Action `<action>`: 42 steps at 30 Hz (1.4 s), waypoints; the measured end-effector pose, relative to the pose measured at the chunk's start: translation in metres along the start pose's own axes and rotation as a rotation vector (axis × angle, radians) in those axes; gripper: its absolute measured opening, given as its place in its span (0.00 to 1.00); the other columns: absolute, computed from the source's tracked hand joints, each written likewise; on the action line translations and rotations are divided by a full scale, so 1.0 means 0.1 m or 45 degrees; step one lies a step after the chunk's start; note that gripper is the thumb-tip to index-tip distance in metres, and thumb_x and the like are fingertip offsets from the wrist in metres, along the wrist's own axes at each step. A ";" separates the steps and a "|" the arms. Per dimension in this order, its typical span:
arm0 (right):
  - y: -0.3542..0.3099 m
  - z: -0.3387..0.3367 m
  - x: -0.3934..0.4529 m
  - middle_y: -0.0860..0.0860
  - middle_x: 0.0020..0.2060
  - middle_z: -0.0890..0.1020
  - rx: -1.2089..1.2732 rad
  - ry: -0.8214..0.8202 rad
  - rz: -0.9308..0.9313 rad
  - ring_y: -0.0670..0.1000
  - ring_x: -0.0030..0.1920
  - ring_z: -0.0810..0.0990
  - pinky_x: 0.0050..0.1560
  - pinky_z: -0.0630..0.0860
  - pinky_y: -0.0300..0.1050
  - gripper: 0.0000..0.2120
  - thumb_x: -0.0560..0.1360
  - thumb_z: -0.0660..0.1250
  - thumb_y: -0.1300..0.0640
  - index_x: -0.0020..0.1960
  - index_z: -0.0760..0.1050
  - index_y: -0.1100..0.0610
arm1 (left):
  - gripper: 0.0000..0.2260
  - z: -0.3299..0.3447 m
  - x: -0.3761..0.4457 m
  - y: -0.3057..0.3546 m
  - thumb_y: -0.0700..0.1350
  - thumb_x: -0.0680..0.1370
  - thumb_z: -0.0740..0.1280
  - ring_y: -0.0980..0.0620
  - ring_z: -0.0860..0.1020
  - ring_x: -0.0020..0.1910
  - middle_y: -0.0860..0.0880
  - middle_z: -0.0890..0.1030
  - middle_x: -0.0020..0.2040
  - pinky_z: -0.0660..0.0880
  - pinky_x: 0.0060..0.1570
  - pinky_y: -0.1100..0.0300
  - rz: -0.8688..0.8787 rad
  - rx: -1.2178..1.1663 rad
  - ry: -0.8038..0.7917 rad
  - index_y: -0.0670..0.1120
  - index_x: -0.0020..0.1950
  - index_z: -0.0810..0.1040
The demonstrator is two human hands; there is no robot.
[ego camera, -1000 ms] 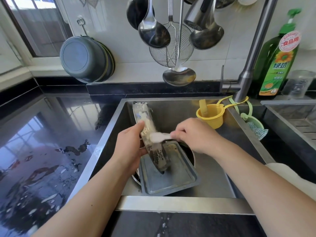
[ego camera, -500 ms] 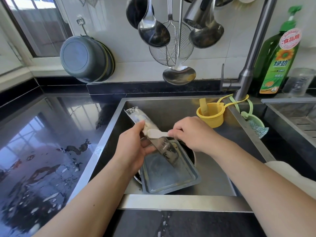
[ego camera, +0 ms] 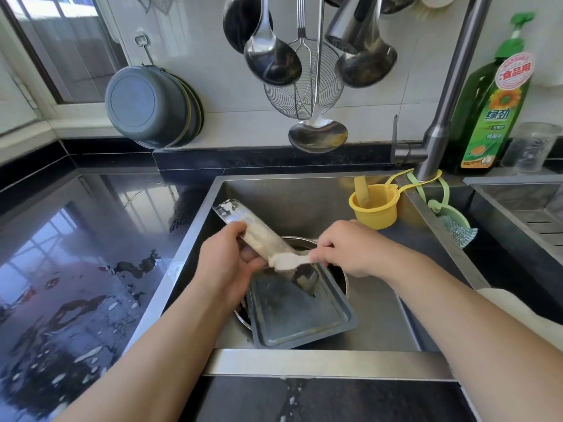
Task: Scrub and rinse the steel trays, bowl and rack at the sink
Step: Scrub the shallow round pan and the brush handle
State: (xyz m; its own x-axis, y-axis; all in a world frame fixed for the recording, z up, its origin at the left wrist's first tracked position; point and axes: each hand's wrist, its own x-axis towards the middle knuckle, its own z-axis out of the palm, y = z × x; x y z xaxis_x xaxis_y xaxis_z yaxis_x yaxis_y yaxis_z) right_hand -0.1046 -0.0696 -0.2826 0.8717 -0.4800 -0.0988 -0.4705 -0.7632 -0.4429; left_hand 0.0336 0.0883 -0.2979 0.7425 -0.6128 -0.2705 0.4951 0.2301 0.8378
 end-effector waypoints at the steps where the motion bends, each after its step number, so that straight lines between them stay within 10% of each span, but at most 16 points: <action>1: 0.03 -0.01 -0.02 0.50 0.28 0.76 -0.049 -0.046 0.029 0.50 0.31 0.71 0.34 0.68 0.45 0.20 0.78 0.70 0.43 0.34 0.80 0.56 | 0.15 -0.02 0.02 0.03 0.42 0.85 0.61 0.43 0.87 0.47 0.40 0.86 0.50 0.84 0.43 0.48 0.030 -0.056 0.028 0.36 0.69 0.75; 11: -0.15 0.02 0.03 0.52 0.32 0.79 -0.012 0.232 -0.049 0.54 0.35 0.77 0.35 0.72 0.49 0.22 0.80 0.67 0.41 0.33 0.77 0.54 | 0.12 0.11 -0.08 -0.05 0.43 0.87 0.60 0.43 0.87 0.43 0.41 0.87 0.41 0.84 0.42 0.48 -0.036 0.204 -0.083 0.36 0.62 0.77; 19: 0.02 -0.05 -0.10 0.50 0.33 0.79 -0.314 -0.091 0.105 0.49 0.33 0.72 0.32 0.67 0.45 0.17 0.78 0.70 0.42 0.38 0.82 0.53 | 0.14 0.00 -0.01 -0.01 0.46 0.86 0.63 0.47 0.87 0.46 0.40 0.85 0.52 0.84 0.41 0.53 0.020 -0.032 -0.025 0.39 0.65 0.78; 26: -0.11 -0.06 0.09 0.50 0.31 0.79 0.046 0.340 -0.038 0.53 0.34 0.76 0.34 0.71 0.48 0.19 0.79 0.68 0.42 0.35 0.79 0.51 | 0.17 0.06 -0.05 -0.10 0.53 0.86 0.60 0.51 0.85 0.44 0.44 0.88 0.51 0.79 0.46 0.54 0.001 0.350 -0.151 0.44 0.64 0.82; 32: 0.07 0.04 -0.02 0.50 0.34 0.78 -0.330 -0.149 0.037 0.53 0.38 0.77 0.33 0.68 0.45 0.18 0.77 0.71 0.41 0.34 0.79 0.51 | 0.18 0.02 0.00 -0.07 0.56 0.85 0.62 0.47 0.86 0.50 0.44 0.88 0.53 0.80 0.47 0.49 0.036 0.348 -0.074 0.46 0.64 0.83; 42: -0.04 -0.09 0.10 0.48 0.28 0.76 0.194 0.335 -0.054 0.49 0.31 0.73 0.33 0.66 0.45 0.18 0.81 0.66 0.45 0.35 0.81 0.52 | 0.20 0.07 -0.05 -0.09 0.57 0.85 0.63 0.34 0.83 0.60 0.39 0.87 0.55 0.75 0.66 0.38 0.080 0.415 -0.136 0.42 0.59 0.86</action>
State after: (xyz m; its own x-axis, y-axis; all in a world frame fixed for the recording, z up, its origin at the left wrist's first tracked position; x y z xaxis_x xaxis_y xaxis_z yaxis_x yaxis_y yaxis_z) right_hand -0.0950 -0.0757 -0.2739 0.8152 -0.5598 0.1484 -0.3910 -0.7210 -0.5721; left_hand 0.0225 0.0840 -0.3008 0.7071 -0.6847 -0.1766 0.2667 0.0269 0.9634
